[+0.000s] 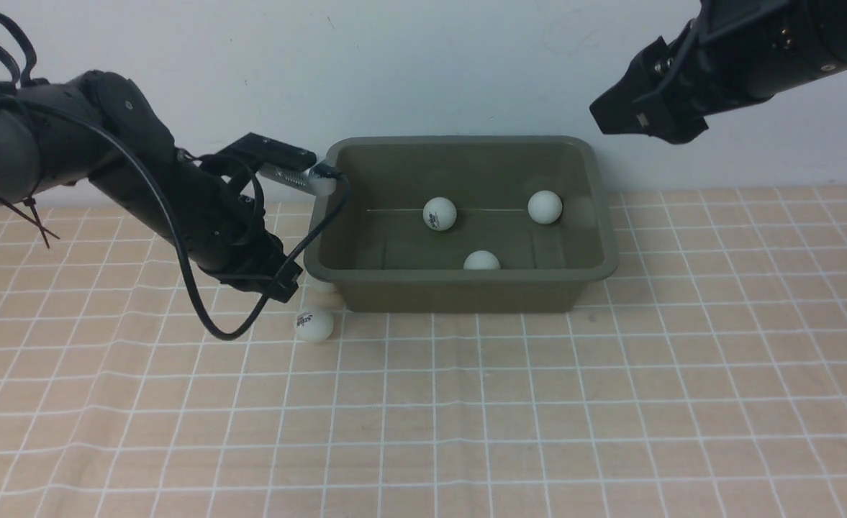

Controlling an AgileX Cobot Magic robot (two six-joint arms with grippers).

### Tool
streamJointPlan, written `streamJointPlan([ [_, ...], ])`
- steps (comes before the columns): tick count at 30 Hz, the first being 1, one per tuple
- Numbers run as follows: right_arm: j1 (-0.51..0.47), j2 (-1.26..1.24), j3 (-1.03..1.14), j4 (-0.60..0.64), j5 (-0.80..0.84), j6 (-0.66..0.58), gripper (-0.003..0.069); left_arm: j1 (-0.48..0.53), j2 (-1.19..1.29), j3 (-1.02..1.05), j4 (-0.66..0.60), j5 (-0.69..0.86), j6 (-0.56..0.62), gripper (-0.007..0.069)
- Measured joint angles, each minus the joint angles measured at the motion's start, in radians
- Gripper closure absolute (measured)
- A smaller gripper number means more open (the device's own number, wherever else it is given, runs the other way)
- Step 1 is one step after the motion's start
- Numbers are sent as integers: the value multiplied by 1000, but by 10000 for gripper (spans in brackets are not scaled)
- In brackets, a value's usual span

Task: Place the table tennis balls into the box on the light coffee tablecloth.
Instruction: 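Reach for and grasp a ping pong ball on the table beside the basket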

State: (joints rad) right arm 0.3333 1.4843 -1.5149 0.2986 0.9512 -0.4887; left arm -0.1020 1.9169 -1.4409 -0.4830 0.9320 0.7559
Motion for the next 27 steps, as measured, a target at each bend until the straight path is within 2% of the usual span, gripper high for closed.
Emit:
streamJointPlan([
  [5,0,0,0,0,0,0,202,0,-2,-8,33,28,-5,688],
  [8,0,0,0,0,0,0,202,0,-2,-8,26,24,-3,641],
  [10,0,0,0,0,0,0,202,0,-2,-8,15,17,8,570],
  [18,0,0,0,0,1,0,202,0,-2,-7,28,-59,47,132],
  [19,0,0,0,-1,1,0,202,0,-1,-7,28,-70,58,103],
  [23,0,0,0,-6,1,-1,202,0,10,-5,28,-82,173,75],
  [27,0,0,0,-19,1,-4,202,0,13,18,21,-77,337,113],
])
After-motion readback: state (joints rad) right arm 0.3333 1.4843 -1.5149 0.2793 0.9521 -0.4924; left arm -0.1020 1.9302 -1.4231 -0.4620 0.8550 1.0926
